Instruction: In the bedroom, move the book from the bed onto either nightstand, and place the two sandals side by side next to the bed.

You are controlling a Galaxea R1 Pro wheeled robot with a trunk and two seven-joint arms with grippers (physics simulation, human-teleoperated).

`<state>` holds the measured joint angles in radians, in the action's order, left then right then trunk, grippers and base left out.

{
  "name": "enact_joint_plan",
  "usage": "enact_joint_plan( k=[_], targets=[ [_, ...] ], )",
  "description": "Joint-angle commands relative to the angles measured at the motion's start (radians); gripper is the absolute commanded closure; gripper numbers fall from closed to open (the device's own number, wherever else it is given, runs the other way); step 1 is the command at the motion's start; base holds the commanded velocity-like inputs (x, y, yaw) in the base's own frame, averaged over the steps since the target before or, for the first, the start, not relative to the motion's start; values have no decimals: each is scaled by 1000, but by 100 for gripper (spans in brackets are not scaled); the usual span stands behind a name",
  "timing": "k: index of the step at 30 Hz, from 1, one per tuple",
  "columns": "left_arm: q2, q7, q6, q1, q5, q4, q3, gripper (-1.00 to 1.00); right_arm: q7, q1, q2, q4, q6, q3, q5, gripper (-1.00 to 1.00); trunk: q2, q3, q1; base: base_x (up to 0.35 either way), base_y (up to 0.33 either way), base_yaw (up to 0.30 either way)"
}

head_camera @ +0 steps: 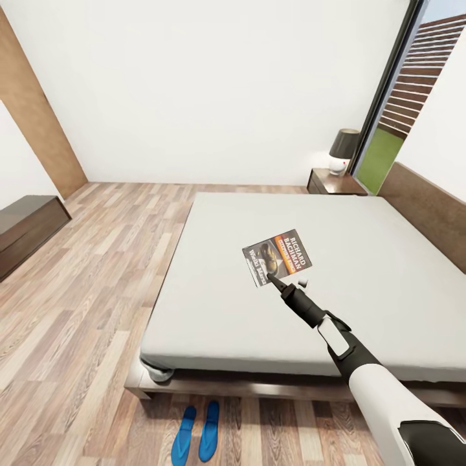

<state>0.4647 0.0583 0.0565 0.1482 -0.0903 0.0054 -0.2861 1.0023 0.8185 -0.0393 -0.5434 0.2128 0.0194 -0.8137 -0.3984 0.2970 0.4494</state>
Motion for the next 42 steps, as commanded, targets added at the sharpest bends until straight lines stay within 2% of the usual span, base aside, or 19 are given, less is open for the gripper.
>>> enact_joint_plan(
  k=[1,19,29,42],
  targets=[
    [0,2,4,1,-9,1,-9,-100,1,1,-1,0,10,3,-10,100,-2,0,1,0,0,0],
    [0,0,1,1,-9,1,-10,-100,0,1,1,1,9,4,-9,100,-2,-29,1,0,0,0],
    [0,2,-1,1,-9,1,-12,-100,-1,1,1,1,-23,5,-9,100,-2,-45,1,0,0,0],
    [-1,21,-1,1,-9,1,-12,-100,0,1,1,1,-30,5,-9,100,-2,-66,1,0,0,0]
  ],
)
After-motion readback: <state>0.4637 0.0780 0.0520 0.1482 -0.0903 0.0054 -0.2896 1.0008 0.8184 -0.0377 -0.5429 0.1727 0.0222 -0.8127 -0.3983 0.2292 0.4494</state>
